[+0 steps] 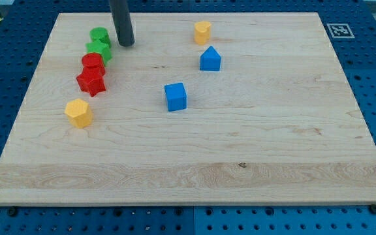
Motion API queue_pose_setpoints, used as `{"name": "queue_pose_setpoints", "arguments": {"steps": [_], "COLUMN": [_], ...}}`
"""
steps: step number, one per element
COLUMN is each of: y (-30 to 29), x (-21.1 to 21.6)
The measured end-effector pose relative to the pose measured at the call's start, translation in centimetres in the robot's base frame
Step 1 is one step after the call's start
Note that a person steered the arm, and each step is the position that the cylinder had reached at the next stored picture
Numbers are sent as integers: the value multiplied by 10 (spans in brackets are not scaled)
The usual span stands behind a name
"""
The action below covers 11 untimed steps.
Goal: Point at yellow hexagon
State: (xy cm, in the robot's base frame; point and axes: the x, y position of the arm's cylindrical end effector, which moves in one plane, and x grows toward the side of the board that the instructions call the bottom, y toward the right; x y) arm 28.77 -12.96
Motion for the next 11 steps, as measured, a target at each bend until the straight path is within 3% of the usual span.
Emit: {"name": "queue_pose_setpoints", "arguments": {"steps": [1,3,4,5,9,10,11], "y": [4,-52,-101,-127,-133,-122,-84], "x": [-14,-79,-71,-31,159,188,192]}}
